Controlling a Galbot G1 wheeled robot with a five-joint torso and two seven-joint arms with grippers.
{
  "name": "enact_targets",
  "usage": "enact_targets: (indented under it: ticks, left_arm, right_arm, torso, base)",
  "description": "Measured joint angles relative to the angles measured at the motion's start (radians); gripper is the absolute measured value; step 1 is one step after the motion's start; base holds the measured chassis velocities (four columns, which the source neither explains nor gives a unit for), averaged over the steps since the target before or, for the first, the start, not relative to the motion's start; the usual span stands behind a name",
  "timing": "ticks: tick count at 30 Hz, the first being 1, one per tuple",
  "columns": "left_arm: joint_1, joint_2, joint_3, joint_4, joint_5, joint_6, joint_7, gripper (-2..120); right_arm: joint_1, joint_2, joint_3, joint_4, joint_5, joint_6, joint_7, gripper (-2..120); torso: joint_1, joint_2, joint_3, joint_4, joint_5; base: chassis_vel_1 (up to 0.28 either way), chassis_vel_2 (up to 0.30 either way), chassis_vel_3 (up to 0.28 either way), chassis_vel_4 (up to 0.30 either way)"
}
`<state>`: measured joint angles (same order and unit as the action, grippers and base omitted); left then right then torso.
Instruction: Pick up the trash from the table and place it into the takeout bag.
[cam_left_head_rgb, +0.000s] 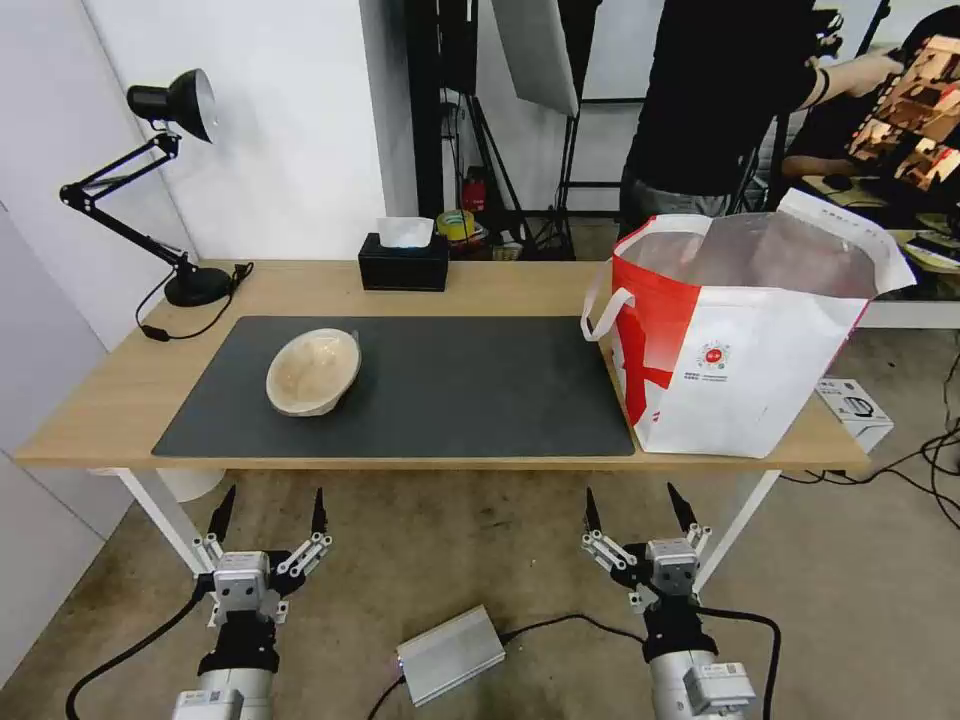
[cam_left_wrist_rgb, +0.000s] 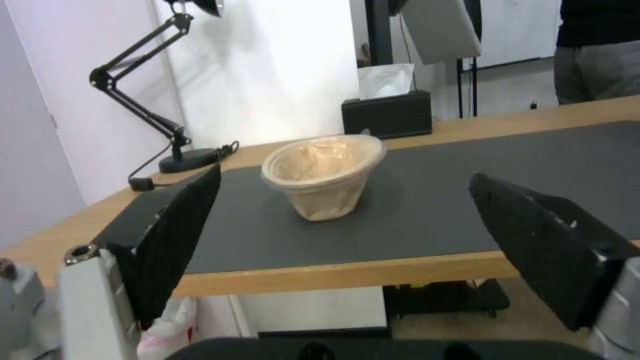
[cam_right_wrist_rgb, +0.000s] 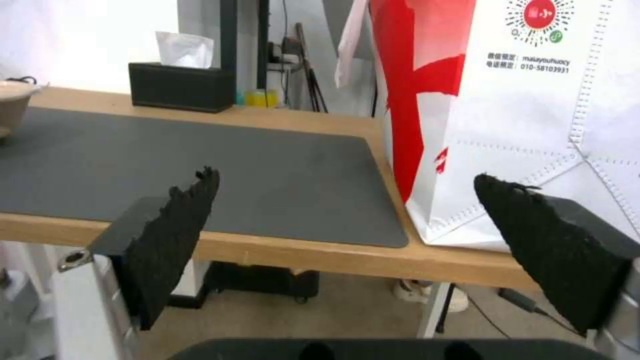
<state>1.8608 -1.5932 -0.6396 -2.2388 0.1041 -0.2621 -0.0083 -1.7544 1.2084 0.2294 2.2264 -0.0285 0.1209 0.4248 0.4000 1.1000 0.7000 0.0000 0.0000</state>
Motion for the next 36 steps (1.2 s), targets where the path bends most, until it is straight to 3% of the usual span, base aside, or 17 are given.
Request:
enact_targets:
  ticks: [23,36]
  left_arm:
    - [0.002,0.001,-0.002,-0.008,-0.003,0.002,0.0,100]
    - [0.03,0.035,-0.027,-0.088,-0.031,0.001,0.003,100]
  right_arm:
    - [0.003,0.001,-0.001,0.001,0.005,-0.003,0.001,100]
    - [0.006,-0.005,-0.003,0.001,0.008,-0.003,0.001,100]
  torso:
    - [0.0,0.0,0.0,0.0,0.0]
    - [0.0,0.0,0.0,0.0,0.0]
  base:
    - [0.0,0.0,0.0,0.0]
    - [0.0,0.0,0.0,0.0]
